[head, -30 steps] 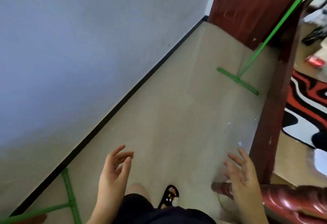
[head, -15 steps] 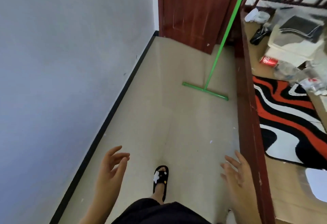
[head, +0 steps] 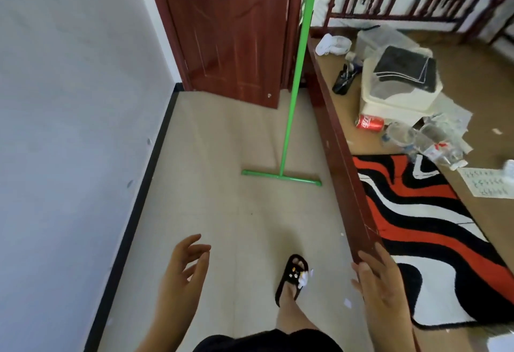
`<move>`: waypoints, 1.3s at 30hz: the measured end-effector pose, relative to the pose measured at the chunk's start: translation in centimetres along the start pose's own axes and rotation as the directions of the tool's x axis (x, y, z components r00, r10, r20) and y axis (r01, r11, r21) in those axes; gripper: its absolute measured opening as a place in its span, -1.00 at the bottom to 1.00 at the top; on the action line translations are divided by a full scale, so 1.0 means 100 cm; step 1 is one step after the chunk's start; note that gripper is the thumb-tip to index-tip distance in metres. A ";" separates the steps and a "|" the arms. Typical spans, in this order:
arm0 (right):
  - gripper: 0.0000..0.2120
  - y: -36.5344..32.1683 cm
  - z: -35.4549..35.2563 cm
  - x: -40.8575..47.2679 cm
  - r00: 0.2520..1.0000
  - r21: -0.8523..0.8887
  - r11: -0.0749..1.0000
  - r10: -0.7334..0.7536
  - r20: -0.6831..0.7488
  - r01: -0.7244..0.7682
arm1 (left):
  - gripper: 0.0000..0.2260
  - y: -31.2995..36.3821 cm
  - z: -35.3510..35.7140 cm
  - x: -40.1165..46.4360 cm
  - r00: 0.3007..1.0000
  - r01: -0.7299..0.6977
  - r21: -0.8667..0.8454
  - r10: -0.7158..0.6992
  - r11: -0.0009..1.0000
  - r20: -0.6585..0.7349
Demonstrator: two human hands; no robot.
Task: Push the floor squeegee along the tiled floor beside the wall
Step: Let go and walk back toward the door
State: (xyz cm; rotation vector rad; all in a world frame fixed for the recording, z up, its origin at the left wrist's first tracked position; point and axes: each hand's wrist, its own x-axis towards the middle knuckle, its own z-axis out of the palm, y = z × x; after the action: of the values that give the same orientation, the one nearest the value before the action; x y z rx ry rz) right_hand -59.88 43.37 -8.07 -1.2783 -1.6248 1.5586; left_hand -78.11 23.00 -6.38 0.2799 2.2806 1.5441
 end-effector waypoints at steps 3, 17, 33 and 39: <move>-0.59 -0.022 0.004 0.078 1.000 0.000 1.000 -0.002 0.024 0.002 | -0.70 0.022 0.042 0.058 1.000 -0.012 -0.015 0.012 1.000 -0.018; -0.61 -0.099 0.051 0.349 0.996 -0.054 0.996 -0.061 0.071 0.065 | -0.70 0.118 0.168 0.292 0.997 -0.060 -0.031 0.059 0.998 -0.047; -0.76 -0.216 0.149 0.551 0.939 -0.066 0.972 -0.200 0.281 0.227 | -0.73 0.224 0.235 0.512 0.972 -0.229 0.049 0.226 0.972 0.063; -0.58 -0.285 0.192 0.585 0.635 -0.021 0.860 -0.359 0.684 0.509 | -0.64 0.266 0.278 0.534 0.922 -0.303 0.141 0.252 0.943 0.296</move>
State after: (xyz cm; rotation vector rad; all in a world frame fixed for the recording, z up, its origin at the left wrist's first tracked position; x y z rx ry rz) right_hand -107.51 90.49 2.89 -0.3085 -2.3785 1.6257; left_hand -116.54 76.15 -1.18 0.8491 2.2315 1.3172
